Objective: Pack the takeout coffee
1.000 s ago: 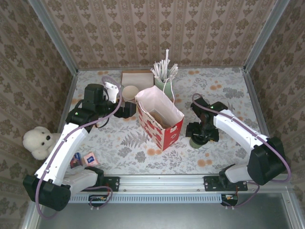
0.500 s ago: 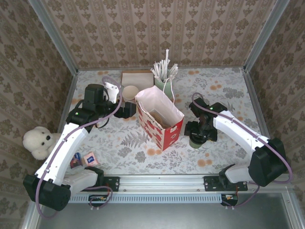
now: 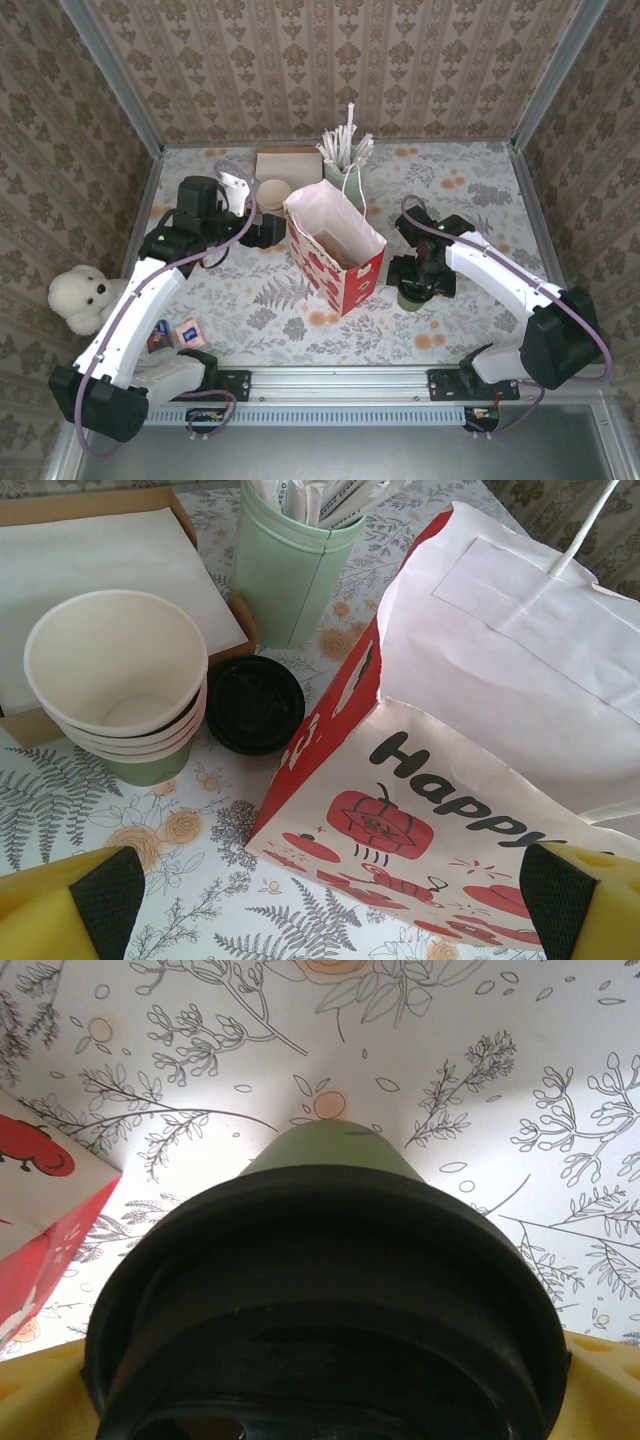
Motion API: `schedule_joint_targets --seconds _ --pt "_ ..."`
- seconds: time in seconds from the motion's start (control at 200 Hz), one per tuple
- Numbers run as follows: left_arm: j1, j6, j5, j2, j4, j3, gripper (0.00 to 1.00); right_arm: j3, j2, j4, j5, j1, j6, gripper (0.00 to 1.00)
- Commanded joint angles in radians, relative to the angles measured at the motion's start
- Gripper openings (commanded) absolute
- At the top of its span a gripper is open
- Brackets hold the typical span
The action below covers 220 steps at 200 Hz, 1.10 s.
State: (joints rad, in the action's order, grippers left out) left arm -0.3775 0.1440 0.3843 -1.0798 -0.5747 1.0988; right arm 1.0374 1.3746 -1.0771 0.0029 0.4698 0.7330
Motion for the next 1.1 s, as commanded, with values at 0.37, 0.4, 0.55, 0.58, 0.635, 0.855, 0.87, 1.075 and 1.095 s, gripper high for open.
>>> schedule_joint_targets --seconds 0.37,0.4,0.55,0.58,0.635,0.855,0.87,1.075,1.095 --pt "0.012 -0.026 -0.001 -0.002 0.013 -0.005 1.0 0.082 0.042 -0.087 0.032 0.009 -0.041 0.83" --pt "0.015 -0.027 0.002 0.002 0.013 -0.002 1.0 0.087 0.038 -0.089 0.033 0.009 -0.044 0.82" --pt "0.051 -0.013 0.01 0.038 0.033 0.015 1.0 0.154 -0.018 -0.151 0.074 0.009 -0.091 0.79" --pt "0.062 -0.002 0.009 0.045 0.042 0.02 1.0 0.171 -0.031 -0.169 0.082 0.009 -0.106 0.78" --pt "0.079 0.025 -0.002 0.052 0.059 0.031 1.0 0.216 -0.052 -0.222 0.1 0.009 -0.138 0.77" --pt "0.091 0.12 -0.195 -0.051 -0.027 0.17 1.0 0.479 -0.061 -0.484 0.065 0.01 -0.24 0.76" --pt "0.092 0.122 -0.194 -0.063 -0.032 0.179 1.0 0.499 -0.06 -0.497 0.065 0.011 -0.244 0.76" --pt "0.092 0.111 -0.069 -0.243 -0.032 0.307 1.0 0.757 -0.004 -0.666 0.109 0.026 -0.28 0.76" --pt "0.092 0.11 -0.051 -0.257 -0.024 0.316 1.0 0.775 0.001 -0.675 0.112 0.027 -0.281 0.76"
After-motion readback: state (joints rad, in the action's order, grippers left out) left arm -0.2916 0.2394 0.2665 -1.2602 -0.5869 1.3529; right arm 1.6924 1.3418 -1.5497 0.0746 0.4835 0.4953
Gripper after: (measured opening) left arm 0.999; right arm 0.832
